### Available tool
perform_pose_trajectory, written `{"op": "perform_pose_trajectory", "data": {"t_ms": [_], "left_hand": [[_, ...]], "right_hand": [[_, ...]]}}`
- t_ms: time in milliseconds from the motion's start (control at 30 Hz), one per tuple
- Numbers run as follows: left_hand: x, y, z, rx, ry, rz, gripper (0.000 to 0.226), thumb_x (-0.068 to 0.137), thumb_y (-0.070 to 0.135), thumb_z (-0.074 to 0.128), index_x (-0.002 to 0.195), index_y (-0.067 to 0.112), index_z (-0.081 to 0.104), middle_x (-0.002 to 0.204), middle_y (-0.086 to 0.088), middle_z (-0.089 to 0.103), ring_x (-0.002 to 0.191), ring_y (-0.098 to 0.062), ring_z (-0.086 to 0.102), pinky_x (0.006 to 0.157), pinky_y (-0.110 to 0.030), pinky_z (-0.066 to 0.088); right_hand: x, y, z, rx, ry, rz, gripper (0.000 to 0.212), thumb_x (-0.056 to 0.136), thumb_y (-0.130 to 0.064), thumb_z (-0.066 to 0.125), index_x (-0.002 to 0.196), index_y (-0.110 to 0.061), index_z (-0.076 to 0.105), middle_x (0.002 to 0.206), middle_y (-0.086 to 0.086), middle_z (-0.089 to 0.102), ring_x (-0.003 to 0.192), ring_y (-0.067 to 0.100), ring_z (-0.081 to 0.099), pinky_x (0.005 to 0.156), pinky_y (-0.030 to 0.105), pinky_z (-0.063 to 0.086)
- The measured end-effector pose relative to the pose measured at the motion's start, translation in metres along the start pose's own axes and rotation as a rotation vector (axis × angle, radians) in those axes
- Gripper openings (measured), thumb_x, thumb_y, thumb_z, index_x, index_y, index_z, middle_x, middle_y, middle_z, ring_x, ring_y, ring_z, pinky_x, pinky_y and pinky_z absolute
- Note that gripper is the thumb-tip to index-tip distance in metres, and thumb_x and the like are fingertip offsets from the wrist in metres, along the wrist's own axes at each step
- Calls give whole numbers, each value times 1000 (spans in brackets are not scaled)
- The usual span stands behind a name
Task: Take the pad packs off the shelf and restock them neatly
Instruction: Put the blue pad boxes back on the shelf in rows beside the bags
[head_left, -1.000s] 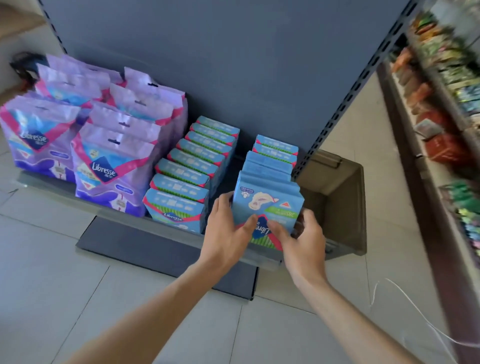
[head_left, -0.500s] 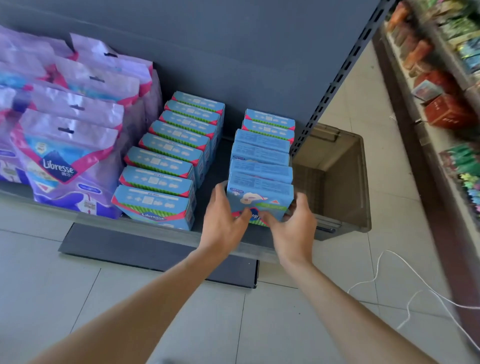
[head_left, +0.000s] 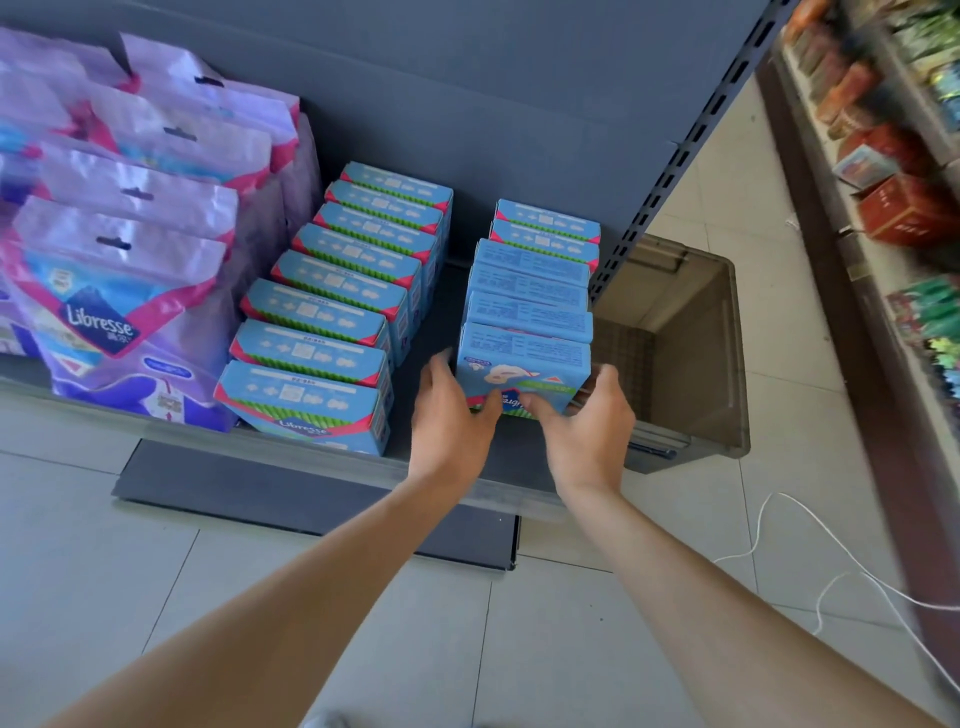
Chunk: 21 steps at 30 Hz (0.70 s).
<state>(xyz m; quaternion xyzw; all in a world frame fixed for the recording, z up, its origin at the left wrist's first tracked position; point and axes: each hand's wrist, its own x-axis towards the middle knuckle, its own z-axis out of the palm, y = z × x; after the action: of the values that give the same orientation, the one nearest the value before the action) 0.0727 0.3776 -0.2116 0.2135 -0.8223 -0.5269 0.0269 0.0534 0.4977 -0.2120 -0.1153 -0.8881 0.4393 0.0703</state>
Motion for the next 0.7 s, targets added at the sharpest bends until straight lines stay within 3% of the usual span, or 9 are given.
{"op": "perform_pose_trajectory", "data": {"t_ms": [167,333,700], "left_hand": [[-16,-3,-1,73,76,-56,41,84,15,65,118,10,42,119,-6,52,109,-23,55,91,-36,47],[-34,-5,-4,165,-1,-95,15,89,22,57,100,15,51,99,-2,62,91,-22,61,84,-39,50],[-54,-6,-14,217,-18,-62,13,90,22,56,102,16,55,101,1,62,91,-19,61,82,-36,50]], "right_hand": [[-2,-1,0,-58,27,64,53,63,-34,86,90,-9,48,91,4,62,84,22,58,66,35,47],[-14,-10,-3,-255,-20,303,45,69,-57,75,84,-18,58,89,1,67,85,26,64,64,29,38],[-32,-19,-15,-237,-61,287,33,81,-50,65,82,-17,66,88,3,69,85,29,64,66,28,41]]}}
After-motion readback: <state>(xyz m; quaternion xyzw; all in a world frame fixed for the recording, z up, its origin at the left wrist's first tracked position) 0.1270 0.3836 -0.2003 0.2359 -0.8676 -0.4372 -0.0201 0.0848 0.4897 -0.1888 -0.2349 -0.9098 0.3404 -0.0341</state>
